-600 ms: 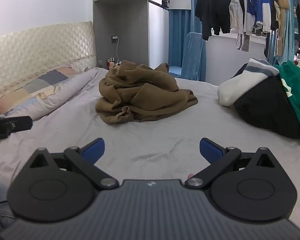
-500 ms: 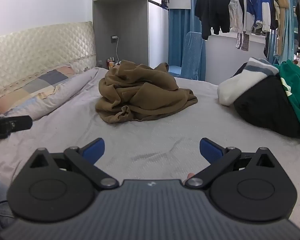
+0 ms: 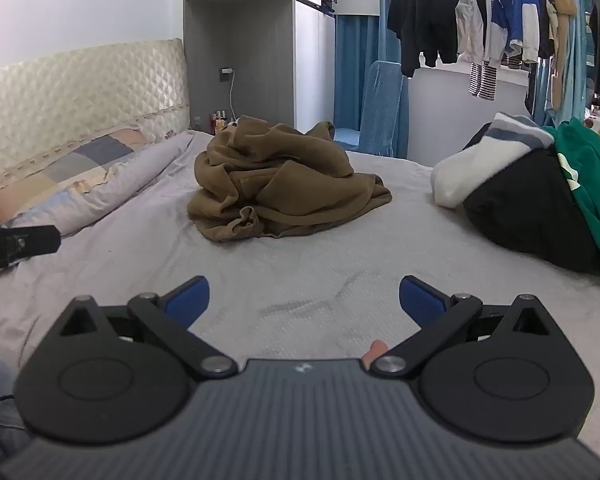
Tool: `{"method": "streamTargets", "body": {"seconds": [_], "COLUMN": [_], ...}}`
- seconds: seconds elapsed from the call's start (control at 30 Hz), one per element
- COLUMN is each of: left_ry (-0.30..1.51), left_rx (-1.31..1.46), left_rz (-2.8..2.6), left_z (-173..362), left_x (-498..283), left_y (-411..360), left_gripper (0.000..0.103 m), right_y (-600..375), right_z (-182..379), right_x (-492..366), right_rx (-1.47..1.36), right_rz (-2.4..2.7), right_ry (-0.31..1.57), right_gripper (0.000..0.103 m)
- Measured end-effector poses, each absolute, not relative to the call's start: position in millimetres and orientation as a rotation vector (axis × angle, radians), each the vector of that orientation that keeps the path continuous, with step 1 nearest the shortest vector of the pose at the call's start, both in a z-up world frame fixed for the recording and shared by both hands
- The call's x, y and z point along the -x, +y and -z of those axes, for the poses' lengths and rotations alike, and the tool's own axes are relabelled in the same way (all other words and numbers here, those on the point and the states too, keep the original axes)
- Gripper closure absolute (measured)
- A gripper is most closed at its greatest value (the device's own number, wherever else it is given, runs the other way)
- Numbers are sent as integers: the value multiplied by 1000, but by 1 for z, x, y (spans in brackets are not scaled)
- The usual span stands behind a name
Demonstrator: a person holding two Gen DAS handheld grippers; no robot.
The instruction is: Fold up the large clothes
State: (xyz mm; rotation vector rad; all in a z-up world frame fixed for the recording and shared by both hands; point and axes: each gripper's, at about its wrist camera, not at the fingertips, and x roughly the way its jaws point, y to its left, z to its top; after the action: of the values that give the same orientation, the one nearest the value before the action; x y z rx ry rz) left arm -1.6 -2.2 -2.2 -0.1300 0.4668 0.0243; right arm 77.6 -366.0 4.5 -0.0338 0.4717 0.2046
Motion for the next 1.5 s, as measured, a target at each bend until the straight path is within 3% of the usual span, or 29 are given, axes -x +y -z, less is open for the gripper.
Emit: {"method": "streamTargets", "body": {"seconds": [1.5], "left_ry": [465], "left_rx": [149], "left_rz": [-20], "left_z": [4], "left_x": [13], "left_y": [3], "left_gripper": [0], "right_y": [-365], "right_z": [-3], "right_x": [-76], "right_rx": [37], "right_rz": [-210], "right_ry": [495], "right_gripper": [0]}}
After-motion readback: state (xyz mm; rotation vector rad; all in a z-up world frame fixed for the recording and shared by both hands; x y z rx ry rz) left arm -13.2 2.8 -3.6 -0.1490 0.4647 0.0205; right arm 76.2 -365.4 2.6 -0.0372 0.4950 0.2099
